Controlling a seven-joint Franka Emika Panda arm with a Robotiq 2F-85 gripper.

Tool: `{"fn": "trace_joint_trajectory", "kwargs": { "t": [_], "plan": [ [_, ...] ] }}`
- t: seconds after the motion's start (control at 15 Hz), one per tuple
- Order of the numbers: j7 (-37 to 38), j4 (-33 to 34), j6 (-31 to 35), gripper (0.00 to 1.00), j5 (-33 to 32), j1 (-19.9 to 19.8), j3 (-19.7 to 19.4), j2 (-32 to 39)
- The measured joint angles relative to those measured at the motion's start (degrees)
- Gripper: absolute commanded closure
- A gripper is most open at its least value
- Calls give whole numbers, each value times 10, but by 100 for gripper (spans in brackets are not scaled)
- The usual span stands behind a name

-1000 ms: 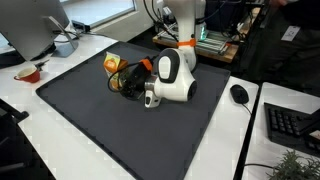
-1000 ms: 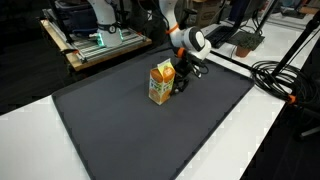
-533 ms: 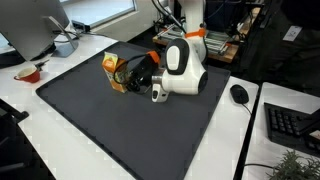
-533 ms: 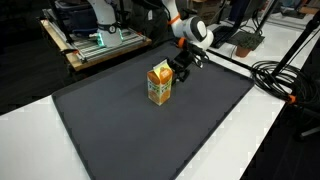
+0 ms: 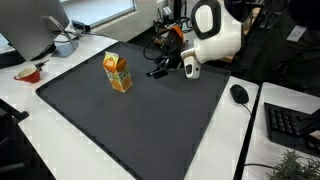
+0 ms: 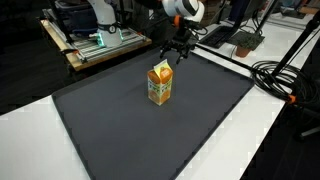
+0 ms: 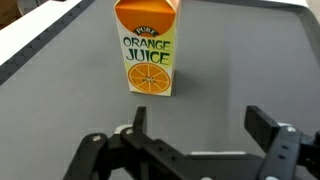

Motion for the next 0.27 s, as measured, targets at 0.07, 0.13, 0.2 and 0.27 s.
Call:
{"fn": "trace_joint_trajectory", "kwargs": {
  "t": [0.07,0.13,0.2,0.27],
  "plan": [
    [15,-31,27,0,7,0,7,-30],
    [31,-61,52,0,20,-1,12,-61],
    [48,-92,77,0,33,-1,18,-92],
    [64,-122,101,0,43,0,22,-123]
  ]
}}
